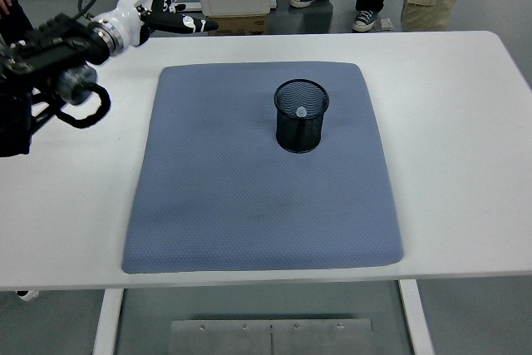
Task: Left hand places marker in pen holder
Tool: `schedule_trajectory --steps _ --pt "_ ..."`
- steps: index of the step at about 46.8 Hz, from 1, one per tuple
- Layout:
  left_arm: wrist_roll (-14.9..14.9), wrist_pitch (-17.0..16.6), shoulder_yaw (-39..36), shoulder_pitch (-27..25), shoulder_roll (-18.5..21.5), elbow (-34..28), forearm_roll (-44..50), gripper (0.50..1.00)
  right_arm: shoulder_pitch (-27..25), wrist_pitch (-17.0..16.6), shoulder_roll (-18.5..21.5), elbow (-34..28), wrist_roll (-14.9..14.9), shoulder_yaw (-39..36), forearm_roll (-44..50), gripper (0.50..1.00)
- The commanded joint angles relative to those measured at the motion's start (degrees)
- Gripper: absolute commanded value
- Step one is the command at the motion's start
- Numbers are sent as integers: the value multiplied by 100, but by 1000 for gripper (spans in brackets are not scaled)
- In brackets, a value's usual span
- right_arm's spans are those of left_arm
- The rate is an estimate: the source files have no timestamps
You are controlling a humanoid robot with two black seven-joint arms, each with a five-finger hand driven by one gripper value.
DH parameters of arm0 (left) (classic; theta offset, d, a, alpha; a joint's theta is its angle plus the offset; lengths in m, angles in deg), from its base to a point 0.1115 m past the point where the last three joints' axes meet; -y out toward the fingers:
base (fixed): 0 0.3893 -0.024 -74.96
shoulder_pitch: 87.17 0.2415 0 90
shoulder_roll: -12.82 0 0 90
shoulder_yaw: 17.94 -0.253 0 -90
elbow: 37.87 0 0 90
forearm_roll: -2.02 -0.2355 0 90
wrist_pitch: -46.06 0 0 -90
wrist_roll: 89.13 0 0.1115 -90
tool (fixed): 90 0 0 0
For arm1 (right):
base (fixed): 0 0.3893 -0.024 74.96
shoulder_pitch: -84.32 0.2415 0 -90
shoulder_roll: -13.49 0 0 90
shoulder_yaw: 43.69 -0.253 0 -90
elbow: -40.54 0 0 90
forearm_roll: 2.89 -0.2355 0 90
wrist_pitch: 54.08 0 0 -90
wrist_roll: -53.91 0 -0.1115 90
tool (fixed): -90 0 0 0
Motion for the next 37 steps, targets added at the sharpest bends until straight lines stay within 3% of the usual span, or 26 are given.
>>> schedule_trajectory --steps 1,5,16,37 --pt "0 -152 738 459 154 9 -26 1000 -3 0 0 -3 -1 0 0 1000" --pt "0 -20 1345 793 523 9 -9 1000 -3 0 0 -3 -1 0 0 1000" --pt "-8 621 2488 1558 612 17 9 1000 -3 0 0 -3 -1 0 0 1000" --pt "0 824 3297 2446 761 17 27 1000 -3 0 0 -3 -1 0 0 1000"
